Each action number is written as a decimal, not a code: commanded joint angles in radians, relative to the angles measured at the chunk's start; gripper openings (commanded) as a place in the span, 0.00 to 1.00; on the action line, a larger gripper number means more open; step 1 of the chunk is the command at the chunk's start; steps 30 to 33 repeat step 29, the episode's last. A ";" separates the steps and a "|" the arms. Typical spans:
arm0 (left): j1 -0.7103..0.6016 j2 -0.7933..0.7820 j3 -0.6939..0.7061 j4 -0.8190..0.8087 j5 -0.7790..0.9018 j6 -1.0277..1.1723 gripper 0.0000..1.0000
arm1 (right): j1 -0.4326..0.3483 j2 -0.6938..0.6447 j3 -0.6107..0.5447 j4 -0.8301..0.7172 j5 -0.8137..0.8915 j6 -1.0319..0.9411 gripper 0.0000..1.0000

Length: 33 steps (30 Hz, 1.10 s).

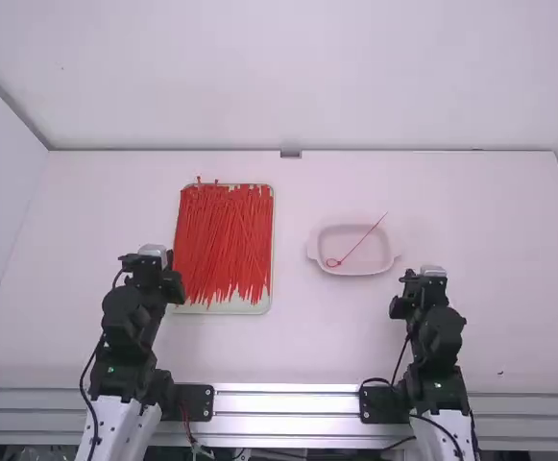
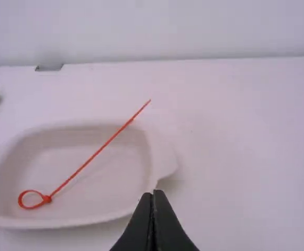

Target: Fasten the cable tie

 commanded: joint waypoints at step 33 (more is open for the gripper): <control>0.000 -0.344 -0.215 0.004 -0.025 0.003 0.00 | 0.003 -0.206 -0.012 -0.005 0.003 0.004 0.00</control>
